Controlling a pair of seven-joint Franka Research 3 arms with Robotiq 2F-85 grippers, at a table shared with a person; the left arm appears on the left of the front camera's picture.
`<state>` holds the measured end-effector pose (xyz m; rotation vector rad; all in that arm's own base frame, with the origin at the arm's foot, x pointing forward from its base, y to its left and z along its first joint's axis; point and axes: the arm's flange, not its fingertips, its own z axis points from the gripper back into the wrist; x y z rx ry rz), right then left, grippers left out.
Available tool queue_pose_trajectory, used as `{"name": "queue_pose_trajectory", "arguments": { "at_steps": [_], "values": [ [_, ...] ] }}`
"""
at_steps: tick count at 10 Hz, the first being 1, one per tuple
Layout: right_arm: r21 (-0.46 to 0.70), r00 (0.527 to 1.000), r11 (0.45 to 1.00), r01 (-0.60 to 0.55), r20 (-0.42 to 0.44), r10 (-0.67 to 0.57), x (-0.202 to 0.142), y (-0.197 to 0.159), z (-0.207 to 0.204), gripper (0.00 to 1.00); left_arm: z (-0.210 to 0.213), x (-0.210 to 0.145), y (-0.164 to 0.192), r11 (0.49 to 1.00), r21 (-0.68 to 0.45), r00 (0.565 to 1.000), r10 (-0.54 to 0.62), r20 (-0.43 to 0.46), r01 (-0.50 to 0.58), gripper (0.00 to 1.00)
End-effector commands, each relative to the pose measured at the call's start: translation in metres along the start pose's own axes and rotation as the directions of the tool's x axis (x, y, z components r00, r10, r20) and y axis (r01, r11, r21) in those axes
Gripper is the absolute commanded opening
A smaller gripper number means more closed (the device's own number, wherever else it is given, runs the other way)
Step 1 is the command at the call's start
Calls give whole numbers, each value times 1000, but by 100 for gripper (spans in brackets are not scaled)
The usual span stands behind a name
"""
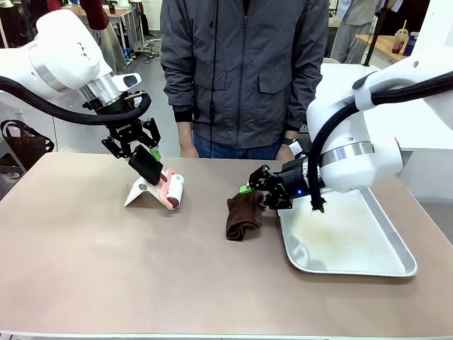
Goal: Clean the surface of the table.
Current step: Return the Lint Roller and towel to their original positions.
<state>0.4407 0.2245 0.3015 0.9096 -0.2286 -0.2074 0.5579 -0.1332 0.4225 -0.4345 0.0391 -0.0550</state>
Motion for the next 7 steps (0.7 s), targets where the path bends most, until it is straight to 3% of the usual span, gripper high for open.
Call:
{"name": "queue_pose_trajectory", "arguments": {
  "at_steps": [1,2,4,7],
  "values": [
    [-26,1000,1000,-3,-1,2,-1,2,1,93,4,-1,3,999,32,999,40,13,-41,100],
    [-31,1000,999,-12,-2,12,-3,4,1,100,5,-3,8,998,34,999,50,10,-50,100],
    [-63,999,997,-39,-20,37,-3,12,0,100,9,-9,16,997,39,998,61,10,-62,100],
    [-267,986,950,-162,-76,147,8,54,5,100,23,-26,32,997,29,997,68,26,-68,100]
  ]
}}
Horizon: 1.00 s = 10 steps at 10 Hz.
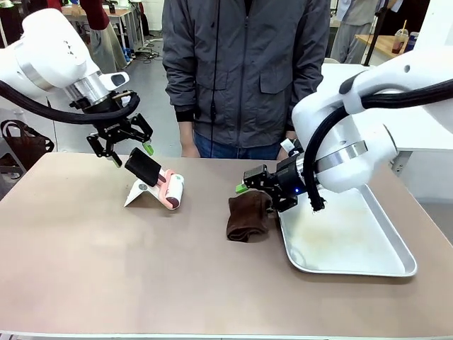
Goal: Clean the surface of the table.
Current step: Return the Lint Roller and towel to their original positions.
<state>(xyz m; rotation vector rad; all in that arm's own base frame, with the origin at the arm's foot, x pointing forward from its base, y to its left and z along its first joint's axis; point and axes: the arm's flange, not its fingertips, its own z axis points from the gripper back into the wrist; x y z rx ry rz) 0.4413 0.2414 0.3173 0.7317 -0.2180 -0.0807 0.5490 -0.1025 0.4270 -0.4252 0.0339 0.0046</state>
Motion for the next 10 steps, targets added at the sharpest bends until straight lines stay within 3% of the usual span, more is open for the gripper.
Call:
{"name": "queue_pose_trajectory", "arguments": {
  "at_steps": [1,3,5,8,9,10],
  "values": [
    [-178,997,981,-72,-42,65,20,42,19,100,16,-26,16,1000,5,1000,4,16,-4,100],
    [-300,993,948,-105,-86,83,32,62,32,100,37,-66,28,979,-123,985,-170,-38,164,100],
    [-304,994,948,-90,-93,64,33,69,59,100,51,-101,45,945,-237,973,-230,10,226,100],
    [-54,992,995,85,-94,-90,9,47,114,100,44,-124,88,855,-441,958,-284,40,272,100],
    [3,987,993,116,-114,-114,-7,34,130,100,34,-132,98,836,-475,959,-275,71,274,100],
    [54,983,984,169,-82,-164,-22,18,149,100,24,-136,109,797,-521,952,-270,143,304,100]
  ]
}}
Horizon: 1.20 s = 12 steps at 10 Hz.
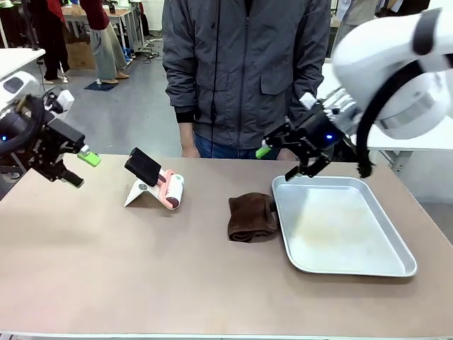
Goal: Clean the surface of the table.
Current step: Return the Lint Roller and towel to their original positions.
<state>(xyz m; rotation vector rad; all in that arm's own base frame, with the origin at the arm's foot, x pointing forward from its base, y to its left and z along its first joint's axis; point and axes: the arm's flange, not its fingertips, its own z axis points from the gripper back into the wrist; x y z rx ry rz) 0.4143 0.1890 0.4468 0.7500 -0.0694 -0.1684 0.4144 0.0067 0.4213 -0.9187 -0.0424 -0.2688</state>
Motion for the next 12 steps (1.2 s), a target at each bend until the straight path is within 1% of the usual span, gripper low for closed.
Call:
{"name": "queue_pose_trajectory", "arguments": {
  "at_steps": [1,2,3,4,5,6,7,8,9,11,12],
  "values": [
    [157,997,984,80,7,-82,-36,-53,31,100,-7,-6,26,982,-172,991,-51,123,72,100],
    [269,989,951,150,-23,-149,-46,-79,52,100,-2,-5,46,960,-266,981,-36,192,87,100],
    [342,981,920,190,-22,-195,-54,-105,70,100,4,-2,60,953,-299,965,31,262,51,100],
    [394,968,890,228,7,-251,-58,-133,86,100,11,-2,70,937,-345,966,36,258,57,100],
    [445,959,862,244,19,-281,-61,-157,99,100,17,-4,80,919,-389,968,41,246,60,100],
    [532,936,802,273,44,-348,-60,-195,119,100,26,-8,94,914,-406,957,112,266,6,100],
    [571,935,777,267,40,-351,-57,-216,127,100,33,-12,110,910,-405,924,228,307,-90,100],
    [617,926,735,282,26,-377,-51,-242,131,100,41,-21,123,888,-455,919,237,314,-74,100],
    [614,914,727,307,22,-405,-45,-256,128,100,47,-28,127,877,-478,913,235,335,-51,100],
    [608,905,734,303,58,-422,-35,-269,118,100,53,-37,126,870,-492,897,248,366,-40,100],
    [592,900,732,336,26,-434,-20,-263,152,100,49,-34,135,890,-450,914,243,325,-76,100]
  ]
}}
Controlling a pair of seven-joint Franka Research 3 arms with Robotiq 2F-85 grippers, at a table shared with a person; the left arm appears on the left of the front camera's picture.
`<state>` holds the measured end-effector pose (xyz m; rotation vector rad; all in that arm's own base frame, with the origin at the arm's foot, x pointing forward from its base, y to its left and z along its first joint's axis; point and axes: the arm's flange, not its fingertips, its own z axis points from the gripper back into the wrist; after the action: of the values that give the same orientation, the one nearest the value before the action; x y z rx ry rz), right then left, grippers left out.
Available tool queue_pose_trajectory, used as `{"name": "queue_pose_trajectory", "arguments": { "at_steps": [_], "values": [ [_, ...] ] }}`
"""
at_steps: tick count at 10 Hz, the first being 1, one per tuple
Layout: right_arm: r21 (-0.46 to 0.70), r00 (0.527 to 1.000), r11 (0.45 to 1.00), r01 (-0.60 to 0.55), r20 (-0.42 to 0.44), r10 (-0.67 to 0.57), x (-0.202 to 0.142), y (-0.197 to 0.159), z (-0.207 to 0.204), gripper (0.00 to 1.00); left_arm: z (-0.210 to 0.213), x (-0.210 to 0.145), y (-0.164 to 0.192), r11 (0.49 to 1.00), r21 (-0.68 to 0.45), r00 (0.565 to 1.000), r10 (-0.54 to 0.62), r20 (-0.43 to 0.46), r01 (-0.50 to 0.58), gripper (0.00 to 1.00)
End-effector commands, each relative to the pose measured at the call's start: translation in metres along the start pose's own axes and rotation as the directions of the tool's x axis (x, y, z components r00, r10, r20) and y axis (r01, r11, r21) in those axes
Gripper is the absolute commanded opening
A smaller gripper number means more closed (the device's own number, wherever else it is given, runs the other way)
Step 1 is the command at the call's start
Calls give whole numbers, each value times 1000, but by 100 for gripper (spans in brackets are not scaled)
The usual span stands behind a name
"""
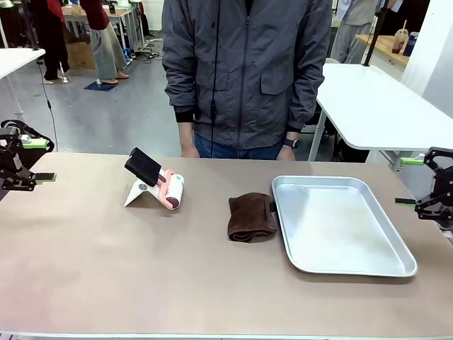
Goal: Clean the surface of the table.
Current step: Return the Lint Roller and towel to their original positions.
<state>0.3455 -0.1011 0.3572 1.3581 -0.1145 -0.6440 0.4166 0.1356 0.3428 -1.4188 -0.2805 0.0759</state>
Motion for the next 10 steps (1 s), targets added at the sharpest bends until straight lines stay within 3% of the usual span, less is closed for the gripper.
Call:
{"name": "queue_pose_trajectory", "arguments": {
  "at_steps": [1,10],
  "values": [
    [6,1000,1000,-10,-1,10,-9,18,5,100,-6,0,1,1000,18,1000,-1,-16,1,100],
    [6,1000,1000,-10,-1,10,-9,18,5,100,-6,0,1,1000,18,1000,-1,-16,1,100]
  ]
}}
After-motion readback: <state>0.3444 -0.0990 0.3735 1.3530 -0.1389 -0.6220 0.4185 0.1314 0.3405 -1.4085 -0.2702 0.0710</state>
